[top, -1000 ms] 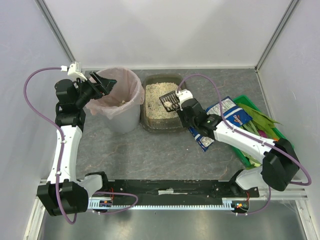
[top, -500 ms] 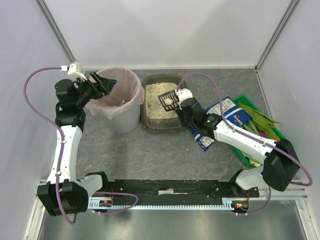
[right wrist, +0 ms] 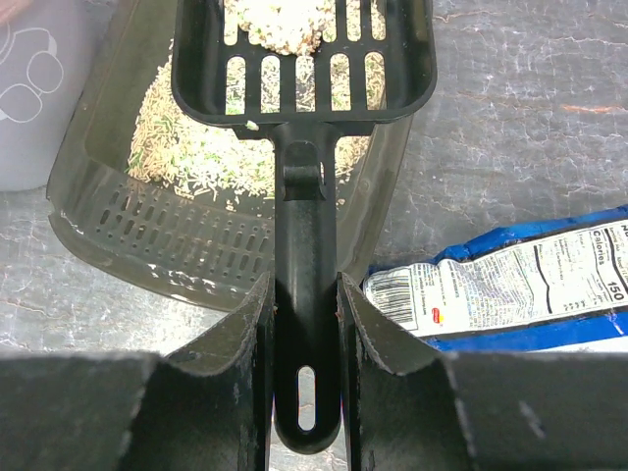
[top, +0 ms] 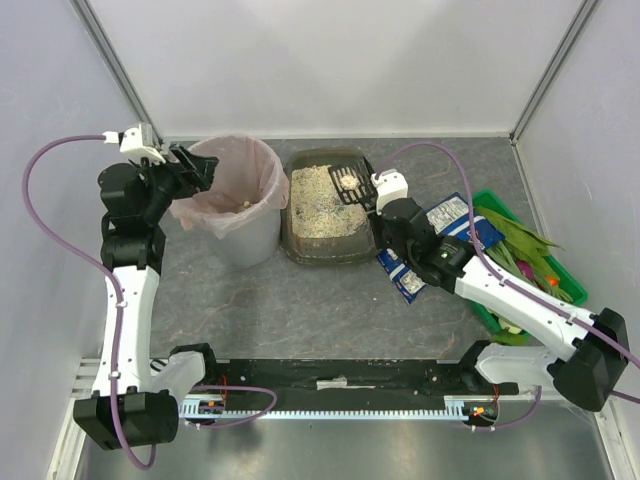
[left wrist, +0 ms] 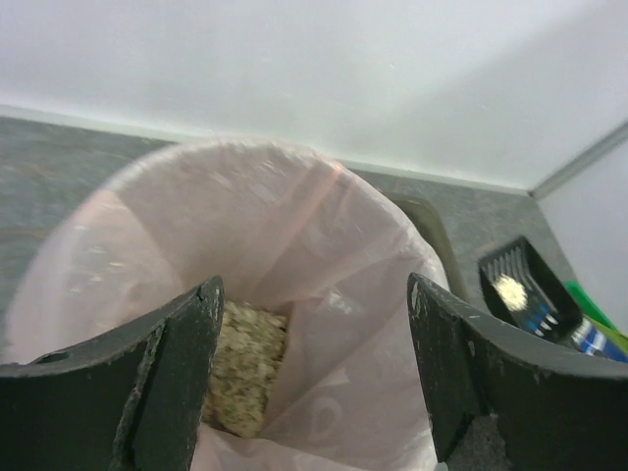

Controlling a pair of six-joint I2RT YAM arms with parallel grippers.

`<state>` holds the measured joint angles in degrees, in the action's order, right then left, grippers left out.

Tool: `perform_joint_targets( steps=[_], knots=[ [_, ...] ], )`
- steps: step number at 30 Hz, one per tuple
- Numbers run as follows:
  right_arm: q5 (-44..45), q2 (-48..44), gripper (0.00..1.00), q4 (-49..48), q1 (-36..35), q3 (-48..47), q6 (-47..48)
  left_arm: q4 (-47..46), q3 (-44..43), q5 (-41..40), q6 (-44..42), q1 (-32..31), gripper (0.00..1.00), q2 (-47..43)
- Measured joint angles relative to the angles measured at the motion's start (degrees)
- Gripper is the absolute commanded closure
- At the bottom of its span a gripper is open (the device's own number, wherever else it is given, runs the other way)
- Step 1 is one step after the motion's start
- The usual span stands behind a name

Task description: Clean the litter box

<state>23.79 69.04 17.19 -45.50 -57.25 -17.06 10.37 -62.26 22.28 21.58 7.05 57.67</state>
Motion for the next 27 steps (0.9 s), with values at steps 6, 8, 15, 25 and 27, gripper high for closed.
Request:
perform_joint_targets(
  steps=[6,8,15,25,27],
  knots=[
    [0.0,-1.1,1.00,0.2,0.0,1.1,0.2,2.8,-2.3,-8.8,-4.2,1.4,0.11,-0.7],
    [-0.5,-2.8,1.00,0.2,0.0,1.5,1.0,4.2,-2.3,-11.5,-5.1,2.1,0.10,-0.7],
    [0.5,-6.9,1.00,0.0,-5.2,-1.8,9.5,5.7,-2.3,-11.2,-5.2,2.7,0.09,-0.4],
    [7.1,0.4,1.00,-0.6,-8.8,-14.7,22.1,6.9,-2.3,-13.4,-6.2,3.7,0.09,-0.3],
    [7.1,2.2,1.00,-1.1,-9.2,-16.8,23.8,6.9,-2.3,-13.6,-6.3,3.8,0.08,-0.3]
  ],
)
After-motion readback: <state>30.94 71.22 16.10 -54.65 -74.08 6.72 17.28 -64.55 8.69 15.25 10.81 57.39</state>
